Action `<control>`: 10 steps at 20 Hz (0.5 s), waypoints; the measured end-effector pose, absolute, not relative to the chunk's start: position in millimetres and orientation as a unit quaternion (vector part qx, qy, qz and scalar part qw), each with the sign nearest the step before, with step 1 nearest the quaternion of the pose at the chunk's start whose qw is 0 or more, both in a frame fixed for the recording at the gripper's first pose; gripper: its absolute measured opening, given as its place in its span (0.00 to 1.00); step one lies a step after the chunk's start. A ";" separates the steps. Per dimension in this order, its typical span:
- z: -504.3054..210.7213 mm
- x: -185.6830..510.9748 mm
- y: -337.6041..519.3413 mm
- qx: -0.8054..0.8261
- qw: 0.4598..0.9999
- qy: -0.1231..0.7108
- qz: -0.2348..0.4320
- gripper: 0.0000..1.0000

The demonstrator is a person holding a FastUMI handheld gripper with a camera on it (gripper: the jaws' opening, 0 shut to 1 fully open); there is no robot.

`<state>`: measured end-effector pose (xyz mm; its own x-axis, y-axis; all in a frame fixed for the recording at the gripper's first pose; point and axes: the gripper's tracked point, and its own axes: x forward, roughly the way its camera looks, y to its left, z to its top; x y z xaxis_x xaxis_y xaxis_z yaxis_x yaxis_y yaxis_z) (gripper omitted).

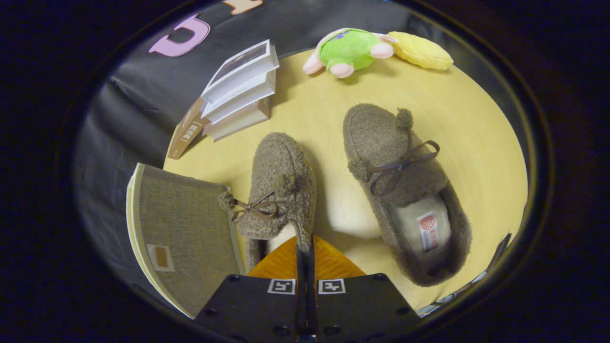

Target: Open the storage box then place both shoes into the box .Put the left shoe in first, then the right shoe, with the right side of both shoes facing outward in a uniform manner.

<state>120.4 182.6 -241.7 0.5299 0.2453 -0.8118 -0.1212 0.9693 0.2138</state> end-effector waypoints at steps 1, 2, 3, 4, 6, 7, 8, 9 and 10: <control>-240.4 118.9 182.7 0.076 0.871 0.474 0.105 0.04; -237.7 117.5 185.0 0.092 0.869 0.475 0.107 0.04; -235.0 115.4 186.8 0.106 0.867 0.475 0.110 0.04; -231.4 112.3 189.0 0.118 0.865 0.474 0.115 0.04; -220.3 106.7 191.6 0.132 0.865 0.469 0.121 0.04; -211.7 103.1 192.7 0.139 0.865 0.466 0.125 0.04; -202.5 98.4 194.5 0.144 0.866 0.461 0.130 0.04; -191.9 93.6 195.7 0.149 0.867 0.455 0.137 0.04; -179.7 87.2 200.7 0.156 0.866 0.451 0.147 0.04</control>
<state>87.2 200.7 -179.7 0.5501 0.3949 -0.7358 -0.1135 0.9083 0.4027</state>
